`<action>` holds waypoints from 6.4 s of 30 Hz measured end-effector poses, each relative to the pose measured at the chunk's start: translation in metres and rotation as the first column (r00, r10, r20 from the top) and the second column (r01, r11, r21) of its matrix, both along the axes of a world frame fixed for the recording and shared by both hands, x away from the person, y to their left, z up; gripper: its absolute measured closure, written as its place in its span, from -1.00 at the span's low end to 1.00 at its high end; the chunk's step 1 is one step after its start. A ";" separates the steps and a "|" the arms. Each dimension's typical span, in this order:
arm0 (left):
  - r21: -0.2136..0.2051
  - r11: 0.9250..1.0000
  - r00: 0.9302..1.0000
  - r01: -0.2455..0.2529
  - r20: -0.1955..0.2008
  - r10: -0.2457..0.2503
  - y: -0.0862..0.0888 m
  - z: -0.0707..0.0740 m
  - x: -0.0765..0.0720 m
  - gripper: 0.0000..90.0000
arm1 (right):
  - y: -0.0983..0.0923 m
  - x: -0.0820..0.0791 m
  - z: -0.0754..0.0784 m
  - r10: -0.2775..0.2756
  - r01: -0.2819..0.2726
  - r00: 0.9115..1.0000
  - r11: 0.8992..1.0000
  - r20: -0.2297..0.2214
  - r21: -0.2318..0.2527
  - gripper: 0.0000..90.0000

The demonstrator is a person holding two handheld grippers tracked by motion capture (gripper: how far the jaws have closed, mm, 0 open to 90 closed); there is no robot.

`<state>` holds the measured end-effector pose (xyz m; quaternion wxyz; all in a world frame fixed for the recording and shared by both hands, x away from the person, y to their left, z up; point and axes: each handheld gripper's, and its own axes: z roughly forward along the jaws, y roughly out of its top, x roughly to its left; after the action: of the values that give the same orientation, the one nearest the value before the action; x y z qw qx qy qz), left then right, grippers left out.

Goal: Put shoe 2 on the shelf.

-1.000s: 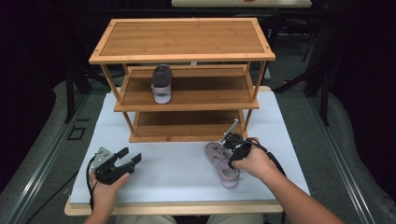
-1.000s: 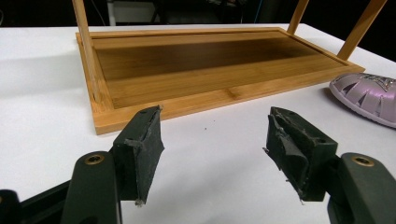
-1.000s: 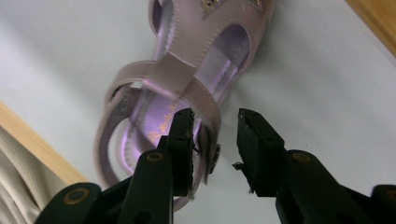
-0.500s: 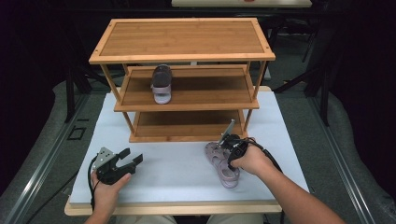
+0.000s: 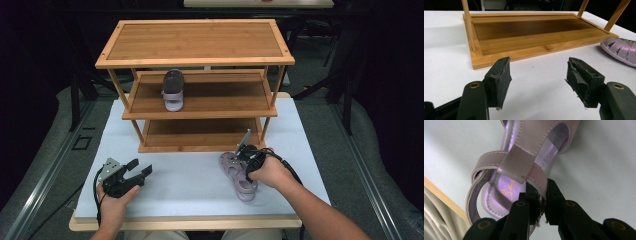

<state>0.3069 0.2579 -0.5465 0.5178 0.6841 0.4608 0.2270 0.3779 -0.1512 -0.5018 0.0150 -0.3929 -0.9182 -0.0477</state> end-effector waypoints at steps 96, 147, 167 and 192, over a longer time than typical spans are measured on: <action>-0.010 0.999 0.999 -0.036 -0.013 0.036 0.011 -0.004 0.007 -0.20 | 0.033 0.006 0.109 -0.569 -0.168 0.493 0.680 0.658 0.714 0.85; -0.019 1.000 0.999 -0.024 -0.027 0.023 0.011 -0.006 0.009 -0.20 | 0.067 0.091 0.108 -0.630 0.012 0.458 0.710 0.627 0.704 0.73; -0.020 0.999 0.999 -0.025 -0.024 0.024 0.010 -0.007 0.011 -0.20 | 0.064 0.080 0.118 -0.627 -0.069 0.471 0.675 0.621 0.734 0.35; -0.073 0.997 0.992 0.029 0.124 -0.020 -0.021 0.078 0.052 0.10 | 0.038 0.027 0.124 -0.519 -0.150 0.471 0.750 0.713 0.644 0.17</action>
<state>0.3593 0.2371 -0.4684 0.5730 0.6546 0.4277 0.2453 0.4045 -0.1131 -0.3782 -0.3225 -0.3886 -0.6710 -0.5429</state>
